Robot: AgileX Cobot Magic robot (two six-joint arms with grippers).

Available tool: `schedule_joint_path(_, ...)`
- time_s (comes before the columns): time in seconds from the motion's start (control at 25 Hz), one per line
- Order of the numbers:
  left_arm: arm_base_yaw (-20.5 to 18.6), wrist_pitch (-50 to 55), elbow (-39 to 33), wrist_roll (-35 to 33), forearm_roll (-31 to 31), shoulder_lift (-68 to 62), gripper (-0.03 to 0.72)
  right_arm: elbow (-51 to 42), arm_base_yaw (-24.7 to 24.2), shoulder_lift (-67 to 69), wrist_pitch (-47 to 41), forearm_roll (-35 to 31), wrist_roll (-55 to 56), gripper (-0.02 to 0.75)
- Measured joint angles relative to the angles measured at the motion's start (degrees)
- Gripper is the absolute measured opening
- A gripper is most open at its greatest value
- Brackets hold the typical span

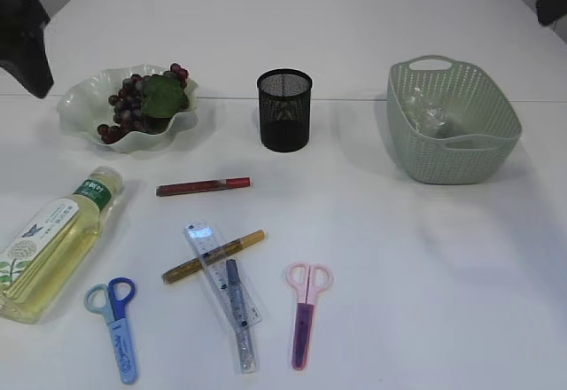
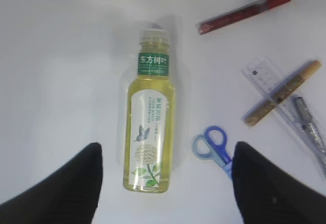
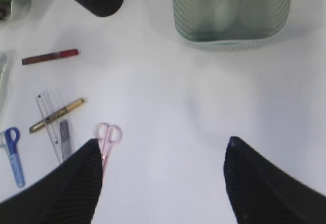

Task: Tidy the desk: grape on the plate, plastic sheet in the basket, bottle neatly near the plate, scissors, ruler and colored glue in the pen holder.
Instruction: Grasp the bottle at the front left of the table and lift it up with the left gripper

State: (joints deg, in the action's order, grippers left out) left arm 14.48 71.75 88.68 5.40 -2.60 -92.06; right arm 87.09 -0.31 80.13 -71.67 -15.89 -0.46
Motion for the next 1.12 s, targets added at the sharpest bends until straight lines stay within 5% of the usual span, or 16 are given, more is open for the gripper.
schedule_joint_path(0.4,-1.67,-0.81,-0.22,-1.15,-1.59,-11.09,0.582,-14.41,0.00,-7.57,0.00,-0.83,-1.36,0.575)
schedule_joint_path(0.68,-5.60,-1.14,-0.22,-1.55,-1.69,-16.35,0.582,-15.58,0.00,-9.51,0.00,-0.87,-1.49,0.575)
schedule_joint_path(1.12,-5.72,-1.82,-0.22,-5.40,2.60,-22.84,0.582,-15.80,0.00,-9.51,0.00,-0.87,-1.87,0.575)
